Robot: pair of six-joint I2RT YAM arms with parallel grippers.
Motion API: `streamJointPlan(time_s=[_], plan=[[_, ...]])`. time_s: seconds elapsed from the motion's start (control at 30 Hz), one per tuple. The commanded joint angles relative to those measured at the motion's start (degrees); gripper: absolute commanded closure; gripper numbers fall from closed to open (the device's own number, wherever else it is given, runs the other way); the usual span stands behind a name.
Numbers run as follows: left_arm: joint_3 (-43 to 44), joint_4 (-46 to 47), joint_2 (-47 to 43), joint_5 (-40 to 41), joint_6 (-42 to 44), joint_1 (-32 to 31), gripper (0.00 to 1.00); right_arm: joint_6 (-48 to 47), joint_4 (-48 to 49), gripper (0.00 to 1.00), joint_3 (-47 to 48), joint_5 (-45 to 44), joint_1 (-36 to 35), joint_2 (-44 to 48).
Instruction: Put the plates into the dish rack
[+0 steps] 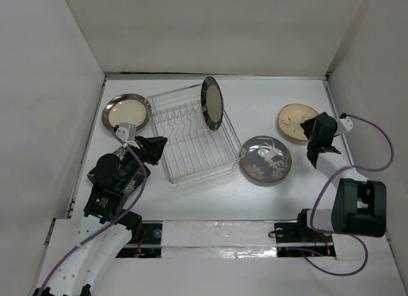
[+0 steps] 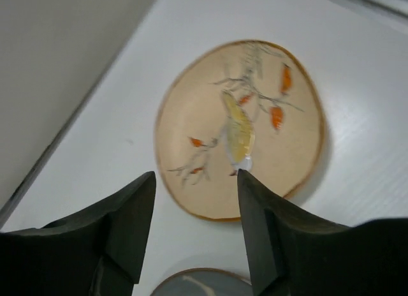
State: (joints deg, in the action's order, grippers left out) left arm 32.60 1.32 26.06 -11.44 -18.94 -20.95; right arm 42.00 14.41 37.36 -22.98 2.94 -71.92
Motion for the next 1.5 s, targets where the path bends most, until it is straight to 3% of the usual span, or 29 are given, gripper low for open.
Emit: streamJointPlan(time_s=[0.0, 0.13, 0.5, 0.63, 0.67, 0.77, 0.8, 0.97, 1.13, 1.3, 1.47], plan=[[1.59, 2.19, -0.93, -0.69, -0.13, -0.32, 0.87, 9.76, 7.02, 0.38, -2.81, 8.82, 5.66, -3.92], [1.59, 1.93, -0.58, -0.51, -0.04, -0.32, 0.87, 13.72, 10.10, 0.37, -5.19, 13.57, 10.50, -9.90], [1.76, 2.46, 0.39, -0.69, -0.05, -0.32, 0.87, 18.91, 15.56, 0.40, -0.11, 23.06, 12.79, -23.87], [1.68, 2.19, 0.83, -0.77, -0.05, -0.32, 0.87, 21.98, 19.41, 0.54, 0.08, 26.85, 13.32, -27.21], [1.68, 2.28, 0.66, -0.51, 0.04, -0.32, 0.87, 23.90, 21.77, 0.70, -0.71, 27.89, 13.32, -28.53], [1.94, 2.28, 1.09, -0.16, 0.13, -0.32, 0.87, 26.28, 27.14, 0.99, -2.73, 29.40, 13.94, -29.24], [1.77, 2.28, 1.18, -0.33, 0.13, -0.32, 0.87, 26.29, 27.68, 1.00, -3.69, 29.14, 13.94, -28.98], [1.85, 2.46, 1.09, -0.16, 0.13, -0.32, 0.87, 25.77, 30.49, 1.00, -6.25, 26.24, 13.94, -23.98], [1.77, 2.54, 1.27, -0.60, 0.04, -0.32, 0.87, 21.03, 26.90, 1.00, -5.73, 18.34, 10.96, -8.11], [1.68, 2.37, 1.45, -1.21, -0.04, -0.32, 0.87, 8.73, 17.06, 1.00, -0.55, 2.79, 3.32, 10.52], [1.85, 2.46, 1.09, -0.77, 0.04, -0.32, 0.87, -5.48, 11.00, 1.00, 9.02, -4.78, -6.44, 15.32]])
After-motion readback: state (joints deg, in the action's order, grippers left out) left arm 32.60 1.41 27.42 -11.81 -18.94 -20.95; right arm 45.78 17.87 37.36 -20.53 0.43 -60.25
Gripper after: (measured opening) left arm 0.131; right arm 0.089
